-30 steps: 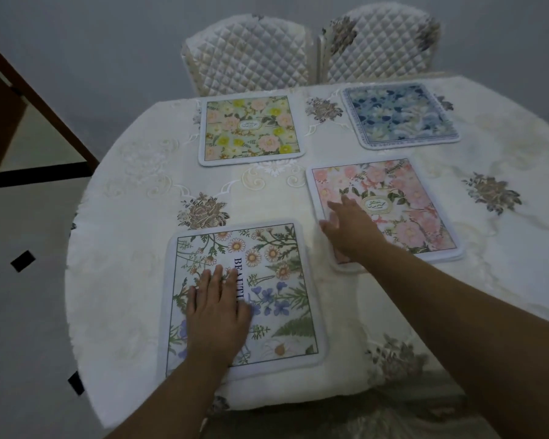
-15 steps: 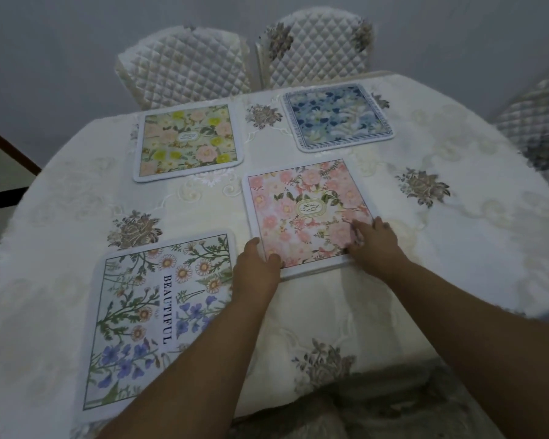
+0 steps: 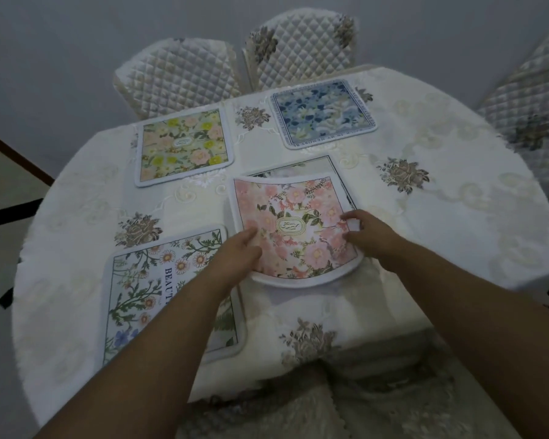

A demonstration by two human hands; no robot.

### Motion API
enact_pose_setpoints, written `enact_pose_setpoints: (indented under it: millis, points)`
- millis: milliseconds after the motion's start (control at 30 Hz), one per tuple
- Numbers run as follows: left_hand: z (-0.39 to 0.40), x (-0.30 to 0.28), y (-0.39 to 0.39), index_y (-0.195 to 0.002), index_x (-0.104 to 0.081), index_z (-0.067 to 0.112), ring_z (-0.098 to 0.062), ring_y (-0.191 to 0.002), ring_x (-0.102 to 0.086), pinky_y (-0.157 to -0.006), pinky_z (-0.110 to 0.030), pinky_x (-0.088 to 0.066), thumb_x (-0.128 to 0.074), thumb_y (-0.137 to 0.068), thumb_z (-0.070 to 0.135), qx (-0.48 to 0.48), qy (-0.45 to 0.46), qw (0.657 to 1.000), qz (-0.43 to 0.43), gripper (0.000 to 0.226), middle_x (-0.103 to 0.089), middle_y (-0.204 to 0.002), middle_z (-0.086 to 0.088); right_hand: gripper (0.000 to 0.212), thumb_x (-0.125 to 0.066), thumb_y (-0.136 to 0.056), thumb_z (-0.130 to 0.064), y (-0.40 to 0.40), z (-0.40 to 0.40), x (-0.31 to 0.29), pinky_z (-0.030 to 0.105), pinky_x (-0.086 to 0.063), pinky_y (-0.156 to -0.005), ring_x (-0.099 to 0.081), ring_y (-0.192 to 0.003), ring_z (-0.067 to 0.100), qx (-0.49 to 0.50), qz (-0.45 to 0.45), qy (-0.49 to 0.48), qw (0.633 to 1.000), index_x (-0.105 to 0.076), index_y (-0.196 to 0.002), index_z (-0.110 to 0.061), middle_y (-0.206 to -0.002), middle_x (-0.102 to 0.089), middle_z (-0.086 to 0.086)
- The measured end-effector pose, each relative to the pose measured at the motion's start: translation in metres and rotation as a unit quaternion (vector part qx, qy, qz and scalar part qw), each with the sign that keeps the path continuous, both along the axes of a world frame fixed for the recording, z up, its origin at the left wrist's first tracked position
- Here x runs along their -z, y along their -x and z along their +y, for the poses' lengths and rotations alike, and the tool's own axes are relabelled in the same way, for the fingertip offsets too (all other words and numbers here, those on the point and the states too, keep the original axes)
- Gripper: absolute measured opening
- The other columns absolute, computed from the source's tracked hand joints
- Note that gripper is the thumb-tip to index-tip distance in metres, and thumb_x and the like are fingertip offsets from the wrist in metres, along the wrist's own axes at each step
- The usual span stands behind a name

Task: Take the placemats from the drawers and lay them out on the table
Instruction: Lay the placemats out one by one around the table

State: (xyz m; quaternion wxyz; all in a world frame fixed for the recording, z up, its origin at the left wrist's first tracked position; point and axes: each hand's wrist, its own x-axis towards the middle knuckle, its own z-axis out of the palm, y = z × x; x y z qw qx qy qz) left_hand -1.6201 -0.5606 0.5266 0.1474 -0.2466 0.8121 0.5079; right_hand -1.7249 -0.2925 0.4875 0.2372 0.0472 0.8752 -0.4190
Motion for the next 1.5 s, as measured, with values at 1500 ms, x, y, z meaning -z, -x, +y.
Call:
enact_pose_setpoints:
  millis: [1500]
  points:
    - [0.235,-0.234,-0.324,-0.132,-0.063,0.046,-0.003,-0.104,-0.067,-0.08,-0.017,-0.058,-0.065,-0.098,0.019,0.534,-0.136,0.797,0.248,0.044,-0.064,-0.126,0.021,0.052,-0.068,-0.095,-0.027,-0.681,0.134,-0.257,0.013,-0.047,-0.075,-0.058,-0.101,0.007,0.581,0.218,-0.073,0.781,-0.051,-0.143,-0.041,-0.124,-0.054,-0.01]
